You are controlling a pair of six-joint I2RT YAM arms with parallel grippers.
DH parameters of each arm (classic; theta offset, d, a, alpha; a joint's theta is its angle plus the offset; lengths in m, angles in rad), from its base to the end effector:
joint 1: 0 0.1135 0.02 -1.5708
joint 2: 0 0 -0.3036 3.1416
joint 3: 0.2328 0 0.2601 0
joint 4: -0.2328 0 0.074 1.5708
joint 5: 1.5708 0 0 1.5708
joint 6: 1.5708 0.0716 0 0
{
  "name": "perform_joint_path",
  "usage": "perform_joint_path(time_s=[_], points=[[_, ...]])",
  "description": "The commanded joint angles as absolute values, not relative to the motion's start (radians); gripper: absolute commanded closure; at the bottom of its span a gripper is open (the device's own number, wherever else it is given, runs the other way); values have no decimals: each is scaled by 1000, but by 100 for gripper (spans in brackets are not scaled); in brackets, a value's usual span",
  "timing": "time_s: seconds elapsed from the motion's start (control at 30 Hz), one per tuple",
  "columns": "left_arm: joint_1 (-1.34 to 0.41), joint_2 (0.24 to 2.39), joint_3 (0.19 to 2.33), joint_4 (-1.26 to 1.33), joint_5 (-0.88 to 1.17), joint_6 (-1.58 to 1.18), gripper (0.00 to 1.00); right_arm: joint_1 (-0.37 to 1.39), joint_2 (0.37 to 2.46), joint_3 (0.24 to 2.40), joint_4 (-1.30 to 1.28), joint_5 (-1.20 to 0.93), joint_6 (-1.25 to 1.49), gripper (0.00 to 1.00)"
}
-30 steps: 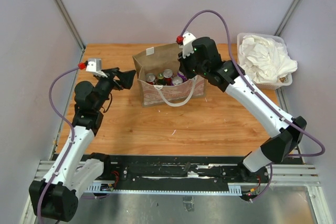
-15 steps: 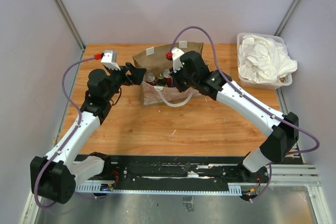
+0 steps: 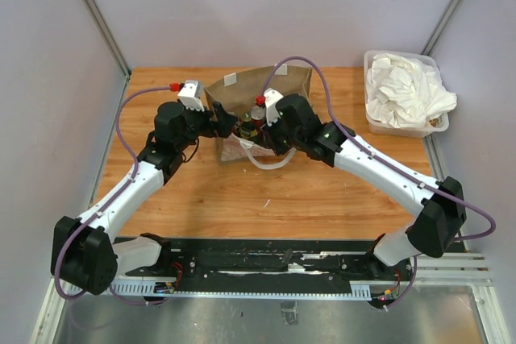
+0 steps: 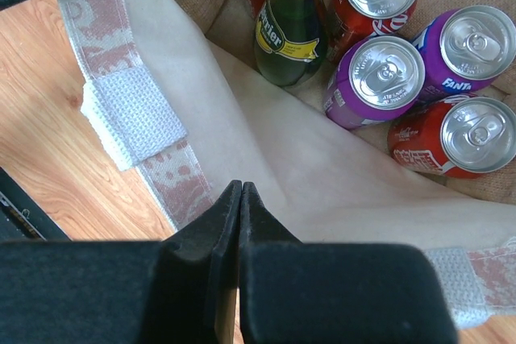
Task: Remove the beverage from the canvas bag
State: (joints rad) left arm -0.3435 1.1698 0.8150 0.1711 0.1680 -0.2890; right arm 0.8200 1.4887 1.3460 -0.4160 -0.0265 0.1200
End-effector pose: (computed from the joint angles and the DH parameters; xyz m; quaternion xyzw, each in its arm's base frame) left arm 0.2802 -0.1129 0.3350 0.0745 0.7645 -0.2594 0.5854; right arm 0.2562 0.2774 0.3623 -0.3059 0.8194 0.2298 0.4269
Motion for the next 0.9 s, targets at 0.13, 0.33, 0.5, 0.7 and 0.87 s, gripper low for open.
perform_joint_path(time_s=[0.13,0.33,0.5,0.7,0.87], points=[[-355,1070,746,76,166,-274,72,832,1454,1305,-395,-5,146,99],[-356,1028,683,53,197,-289,89,832,1457,1317,-389,1,158,99],[-367,1036,655,60,217,-287,94,837,1449,1356,-388,-6,167,99],[-407,1039,615,71,206,-290,96,857,1412,1371,-399,-8,181,99],[-443,1055,587,87,190,-291,96,886,1366,1341,-407,3,210,99]])
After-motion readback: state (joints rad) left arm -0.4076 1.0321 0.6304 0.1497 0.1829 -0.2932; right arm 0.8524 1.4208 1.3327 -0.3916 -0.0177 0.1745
